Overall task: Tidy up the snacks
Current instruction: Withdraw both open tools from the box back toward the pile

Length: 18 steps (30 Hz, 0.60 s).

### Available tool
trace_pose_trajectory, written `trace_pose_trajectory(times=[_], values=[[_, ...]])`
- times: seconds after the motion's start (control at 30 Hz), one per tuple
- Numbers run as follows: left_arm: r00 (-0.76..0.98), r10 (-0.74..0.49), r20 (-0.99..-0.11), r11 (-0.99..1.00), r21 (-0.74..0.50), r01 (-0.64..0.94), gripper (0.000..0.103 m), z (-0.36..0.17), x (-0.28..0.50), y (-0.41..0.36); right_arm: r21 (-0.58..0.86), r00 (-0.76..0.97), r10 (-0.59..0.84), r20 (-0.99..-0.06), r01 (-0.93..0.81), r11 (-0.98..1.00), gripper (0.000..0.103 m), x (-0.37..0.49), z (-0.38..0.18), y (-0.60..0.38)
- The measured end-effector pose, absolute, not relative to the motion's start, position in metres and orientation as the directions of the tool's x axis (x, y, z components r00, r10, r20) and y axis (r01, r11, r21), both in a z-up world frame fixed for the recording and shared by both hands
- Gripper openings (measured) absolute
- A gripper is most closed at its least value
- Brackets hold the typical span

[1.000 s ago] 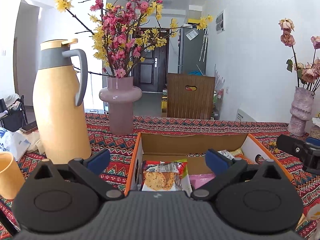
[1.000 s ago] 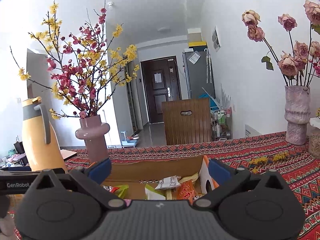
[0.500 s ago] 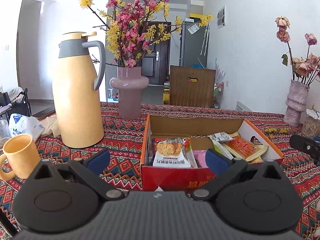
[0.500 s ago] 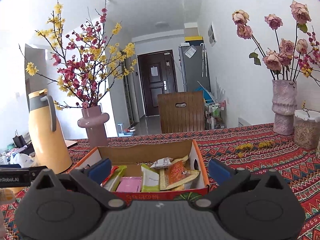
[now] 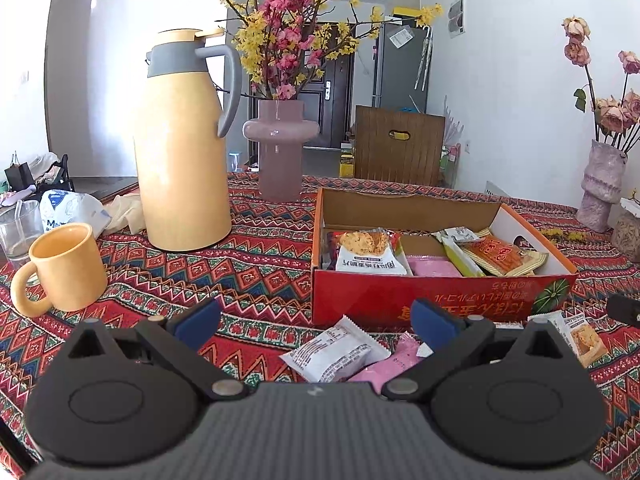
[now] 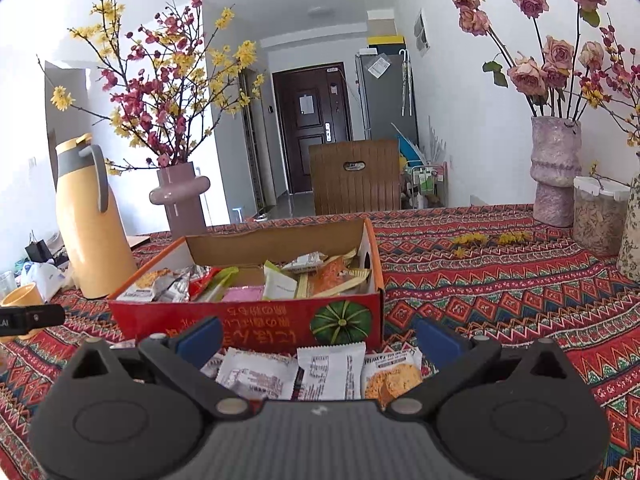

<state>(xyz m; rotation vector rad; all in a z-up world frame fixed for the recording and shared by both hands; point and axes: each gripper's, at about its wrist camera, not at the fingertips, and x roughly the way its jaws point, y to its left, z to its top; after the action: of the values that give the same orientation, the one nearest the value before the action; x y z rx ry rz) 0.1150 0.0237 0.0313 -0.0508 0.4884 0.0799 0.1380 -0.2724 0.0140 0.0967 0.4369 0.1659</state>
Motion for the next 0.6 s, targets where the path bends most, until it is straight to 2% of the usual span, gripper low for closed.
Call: trace_pose_trajectory(times=[0.6], values=[[0.859,0.069,-0.507,0.995,-0.021,-0.093,0.103,0.019,0.115,0.023,0.107,0.851,0.188,-0.491,-0.155,0.982,0.103,0.142,-0.006,-0.278]])
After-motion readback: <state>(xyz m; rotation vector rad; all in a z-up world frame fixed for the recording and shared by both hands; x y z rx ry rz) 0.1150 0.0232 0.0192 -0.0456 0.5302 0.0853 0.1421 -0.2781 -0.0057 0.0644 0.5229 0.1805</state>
